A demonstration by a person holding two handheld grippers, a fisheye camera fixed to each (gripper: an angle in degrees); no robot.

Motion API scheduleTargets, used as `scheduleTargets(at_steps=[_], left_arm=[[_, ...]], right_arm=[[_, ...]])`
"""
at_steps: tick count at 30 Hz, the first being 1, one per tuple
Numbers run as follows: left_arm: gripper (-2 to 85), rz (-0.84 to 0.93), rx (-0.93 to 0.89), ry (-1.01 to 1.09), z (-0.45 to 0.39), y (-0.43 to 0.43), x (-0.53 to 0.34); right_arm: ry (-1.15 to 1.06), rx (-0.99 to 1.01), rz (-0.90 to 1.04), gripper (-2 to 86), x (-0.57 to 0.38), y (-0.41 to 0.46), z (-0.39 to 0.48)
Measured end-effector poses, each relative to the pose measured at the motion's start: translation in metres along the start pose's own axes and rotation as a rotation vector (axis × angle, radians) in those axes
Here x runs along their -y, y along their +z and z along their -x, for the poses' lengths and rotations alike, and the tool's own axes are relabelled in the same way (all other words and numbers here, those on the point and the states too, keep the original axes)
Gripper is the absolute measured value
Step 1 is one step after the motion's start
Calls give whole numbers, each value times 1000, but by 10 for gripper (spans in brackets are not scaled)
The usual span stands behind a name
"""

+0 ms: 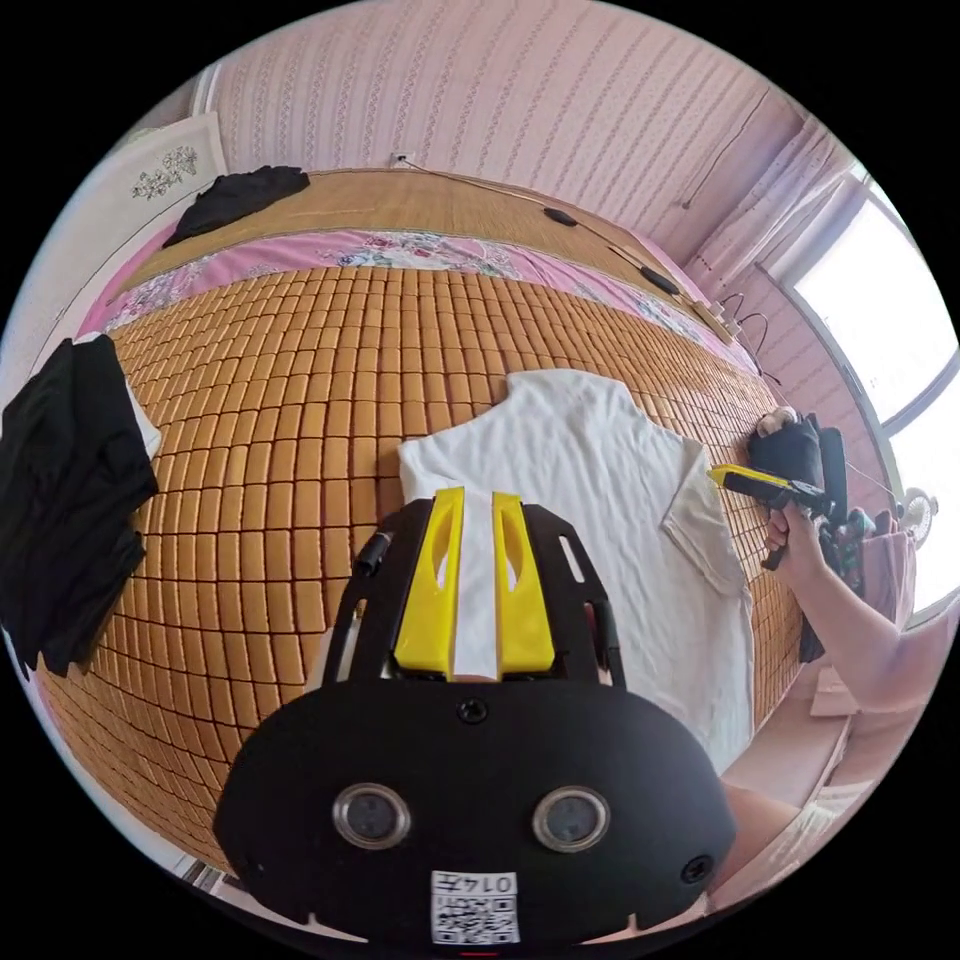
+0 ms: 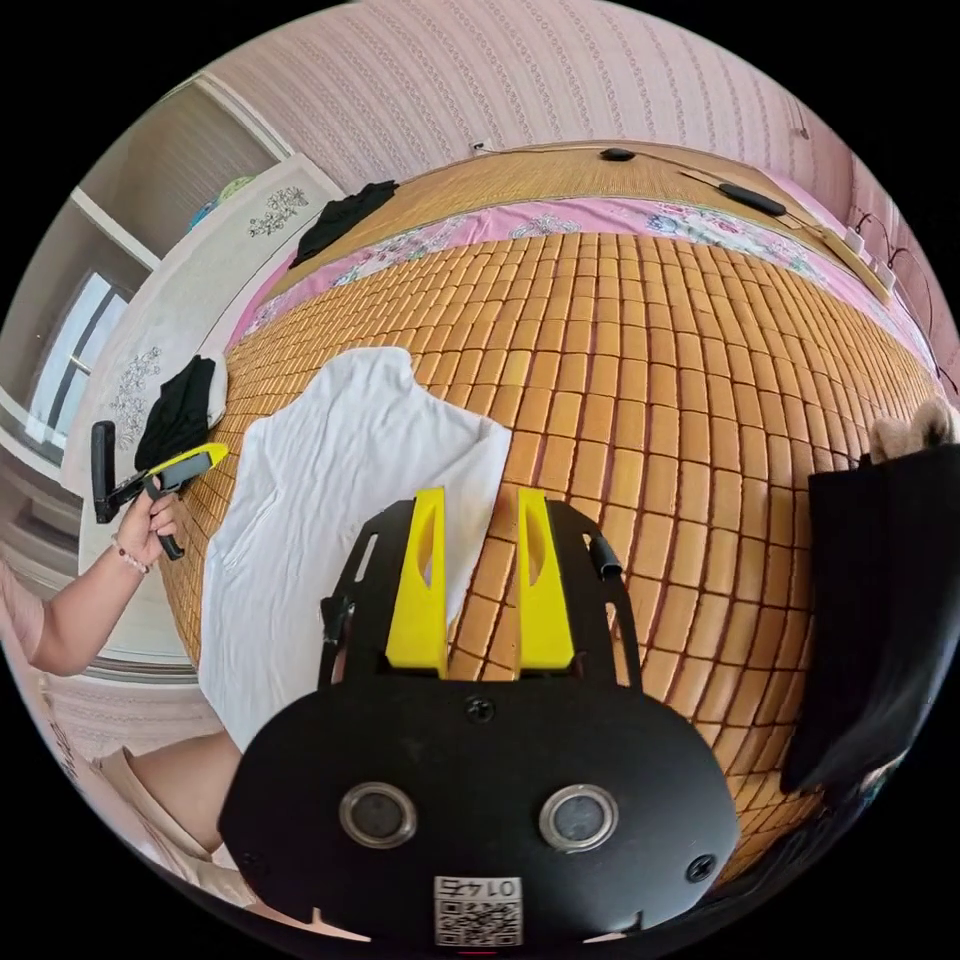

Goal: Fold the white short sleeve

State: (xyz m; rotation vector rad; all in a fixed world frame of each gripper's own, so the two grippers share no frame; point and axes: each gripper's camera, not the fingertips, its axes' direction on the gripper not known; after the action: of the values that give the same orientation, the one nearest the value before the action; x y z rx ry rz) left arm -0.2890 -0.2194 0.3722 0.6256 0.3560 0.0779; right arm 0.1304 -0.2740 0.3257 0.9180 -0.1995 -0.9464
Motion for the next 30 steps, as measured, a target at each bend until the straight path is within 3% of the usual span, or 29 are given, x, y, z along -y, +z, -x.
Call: scheduleTargets(at_steps=[7, 14, 30], left_arm=[[84, 71, -40, -80, 44, 21, 8], [-4, 121, -192, -161, 87, 29, 18], [-10, -30, -168, -107, 90, -9, 41]], right_arm=[[-112, 30, 62, 6, 31, -1, 9], [-59, 7, 73, 3, 50, -23, -5], [-26, -90, -16, 3, 66, -63, -5]])
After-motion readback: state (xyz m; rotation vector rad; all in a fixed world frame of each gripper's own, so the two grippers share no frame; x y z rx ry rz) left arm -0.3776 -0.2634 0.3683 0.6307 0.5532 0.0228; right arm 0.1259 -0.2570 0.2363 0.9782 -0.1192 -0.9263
